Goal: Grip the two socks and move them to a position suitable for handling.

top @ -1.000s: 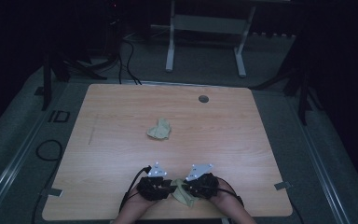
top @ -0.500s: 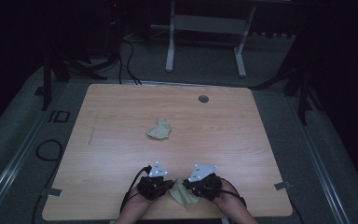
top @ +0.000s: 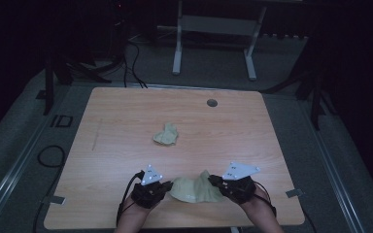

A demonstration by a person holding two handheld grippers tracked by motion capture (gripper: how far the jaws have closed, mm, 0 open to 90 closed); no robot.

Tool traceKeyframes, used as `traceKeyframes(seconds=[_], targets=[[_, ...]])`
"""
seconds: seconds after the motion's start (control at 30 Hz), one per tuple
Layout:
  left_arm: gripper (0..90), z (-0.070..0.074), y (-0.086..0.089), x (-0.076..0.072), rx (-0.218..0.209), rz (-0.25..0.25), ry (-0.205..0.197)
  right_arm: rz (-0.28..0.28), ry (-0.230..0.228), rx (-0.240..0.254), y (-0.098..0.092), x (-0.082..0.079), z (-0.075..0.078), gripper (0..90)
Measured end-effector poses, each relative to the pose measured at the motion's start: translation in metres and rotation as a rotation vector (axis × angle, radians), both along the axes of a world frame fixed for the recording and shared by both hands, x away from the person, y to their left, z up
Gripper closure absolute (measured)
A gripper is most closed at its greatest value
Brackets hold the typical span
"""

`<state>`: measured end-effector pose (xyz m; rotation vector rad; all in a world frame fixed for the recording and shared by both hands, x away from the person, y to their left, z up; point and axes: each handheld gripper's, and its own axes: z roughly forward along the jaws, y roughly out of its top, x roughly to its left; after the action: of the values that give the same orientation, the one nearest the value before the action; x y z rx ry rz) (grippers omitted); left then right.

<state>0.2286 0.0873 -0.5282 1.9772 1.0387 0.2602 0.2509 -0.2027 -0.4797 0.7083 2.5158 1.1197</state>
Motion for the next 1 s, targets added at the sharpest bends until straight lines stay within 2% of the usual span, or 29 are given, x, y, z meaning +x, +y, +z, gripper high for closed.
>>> traceKeyframes(seconds=[0.13,0.27,0.43,0.53,0.57,0.6,0.83,1.0], targets=[[88.7,-0.005,-0.001,-0.007,0.002,0.026,0.003,-0.035,0.029,0.002,-0.01,-0.002,-0.011,85.7],[88.6,-0.018,-0.003,-0.008,0.009,0.015,0.041,-0.056,0.082,0.007,-0.016,-0.002,-0.028,85.5],[88.5,-0.032,-0.006,-0.007,0.003,0.006,0.092,-0.066,0.131,-0.023,-0.022,-0.002,-0.049,84.8],[88.3,-0.035,-0.008,-0.008,0.02,-0.01,0.096,-0.081,0.157,-0.019,-0.027,0.0,-0.058,84.8],[88.3,-0.035,-0.008,-0.008,0.012,-0.01,0.1,-0.083,0.165,-0.021,-0.028,0.0,-0.061,84.8],[88.3,-0.035,-0.007,-0.008,0.003,-0.011,0.107,-0.089,0.168,-0.023,-0.029,0.001,-0.063,84.8],[87.7,-0.039,-0.01,-0.011,0.025,-0.024,0.12,-0.087,0.189,-0.049,-0.029,0.002,-0.072,83.0],[80.8,-0.041,-0.01,-0.016,0.04,-0.052,0.127,-0.092,0.192,-0.057,-0.032,0.002,-0.075,80.1]])
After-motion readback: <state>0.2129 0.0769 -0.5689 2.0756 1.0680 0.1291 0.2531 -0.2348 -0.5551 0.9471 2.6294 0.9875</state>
